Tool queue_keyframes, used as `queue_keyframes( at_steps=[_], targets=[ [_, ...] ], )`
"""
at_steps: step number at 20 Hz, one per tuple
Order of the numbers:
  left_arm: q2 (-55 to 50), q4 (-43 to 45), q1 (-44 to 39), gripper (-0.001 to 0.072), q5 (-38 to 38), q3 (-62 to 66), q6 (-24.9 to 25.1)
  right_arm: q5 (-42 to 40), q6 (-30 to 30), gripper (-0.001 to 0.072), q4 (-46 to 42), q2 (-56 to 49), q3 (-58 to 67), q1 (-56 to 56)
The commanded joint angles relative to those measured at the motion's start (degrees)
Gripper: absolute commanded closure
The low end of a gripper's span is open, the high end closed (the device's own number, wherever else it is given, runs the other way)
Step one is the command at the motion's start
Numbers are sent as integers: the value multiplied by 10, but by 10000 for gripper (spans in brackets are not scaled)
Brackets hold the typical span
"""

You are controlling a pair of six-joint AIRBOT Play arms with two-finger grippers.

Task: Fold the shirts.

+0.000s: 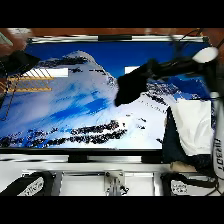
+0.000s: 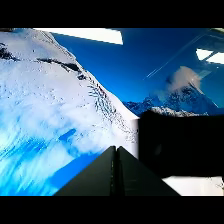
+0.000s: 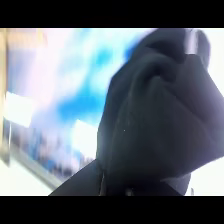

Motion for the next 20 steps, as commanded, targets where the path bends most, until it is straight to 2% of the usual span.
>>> queue_keyframes(
  at_steps=[1,7,12,16,20],
  targets=[
    [3,-19,0,675,0,0,7,67,86,652,-82,75,58,-101],
    [15,-36,0,675,0,0,30,140,96,652,-157,106,66,-274],
    [27,-36,0,675,0,0,34,210,105,645,-314,120,66,-352],
    [32,-36,0,675,0,0,36,313,113,645,-336,122,45,-401],
    [32,-36,0,675,0,0,45,327,159,645,-333,187,-79,-396]
  ],
)
